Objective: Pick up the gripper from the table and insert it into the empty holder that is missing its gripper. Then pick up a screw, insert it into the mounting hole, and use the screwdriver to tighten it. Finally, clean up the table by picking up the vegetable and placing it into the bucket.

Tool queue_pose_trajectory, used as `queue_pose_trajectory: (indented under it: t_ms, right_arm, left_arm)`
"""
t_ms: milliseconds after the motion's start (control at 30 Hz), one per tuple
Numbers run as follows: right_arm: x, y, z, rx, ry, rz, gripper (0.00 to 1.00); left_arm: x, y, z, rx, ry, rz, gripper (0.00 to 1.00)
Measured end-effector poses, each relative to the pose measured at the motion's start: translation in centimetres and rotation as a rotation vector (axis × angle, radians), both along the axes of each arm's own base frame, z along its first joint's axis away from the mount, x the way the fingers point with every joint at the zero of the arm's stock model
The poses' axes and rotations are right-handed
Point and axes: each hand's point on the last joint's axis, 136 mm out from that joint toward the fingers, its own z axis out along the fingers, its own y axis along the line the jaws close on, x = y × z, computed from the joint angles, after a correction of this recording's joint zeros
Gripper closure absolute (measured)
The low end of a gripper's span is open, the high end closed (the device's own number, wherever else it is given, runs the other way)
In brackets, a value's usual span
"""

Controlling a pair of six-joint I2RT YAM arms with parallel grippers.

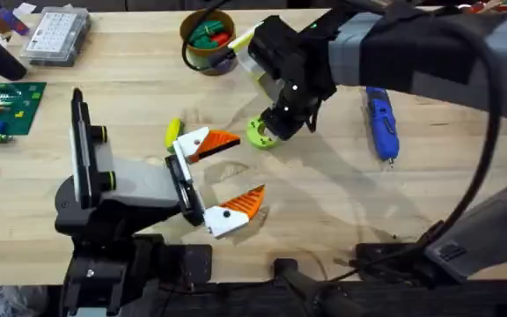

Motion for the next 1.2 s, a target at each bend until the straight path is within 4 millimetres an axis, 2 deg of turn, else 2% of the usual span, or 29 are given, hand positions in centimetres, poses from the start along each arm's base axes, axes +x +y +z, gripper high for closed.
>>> queue_pose_trajectory:
  t_ms: [167,400,467,567,767,933,1200]
  right_arm:
    - [-0.1,-0.1,2.7,0.008,-0.014,0.0,0.998]
    - [1.1,0.5,10.4,0.085,-0.135,0.013,0.998]
    - [1.1,0.5,12.8,0.106,-0.167,0.027,0.998]
    - [0.7,0.1,15.2,0.111,-0.185,0.053,0.998]
    - [-0.2,-0.7,18.3,0.101,-0.19,0.087,0.998]
    - [-0.4,-0.5,20.6,0.121,-0.223,0.109,0.998]
    - [-1.5,1.5,21.9,0.147,-0.261,0.206,0.998]
  left_arm:
    - [0.0,0.0,0.0,0.0,0.0,0.0,0.014]
    - [0.0,0.0,0.0,0.0,0.0,0.0,0.014]
    - [0.0,0.0,0.0,0.0,0.0,0.0,0.015]
    - [0.0,0.0,0.0,0.0,0.0,0.0,0.014]
    - [0.0,0.0,0.0,0.0,0.0,0.0,0.014]
    - [0.0,0.0,0.0,0.0,0.0,0.0,0.014]
    - [0.0,0.0,0.0,0.0,0.0,0.0,0.015]
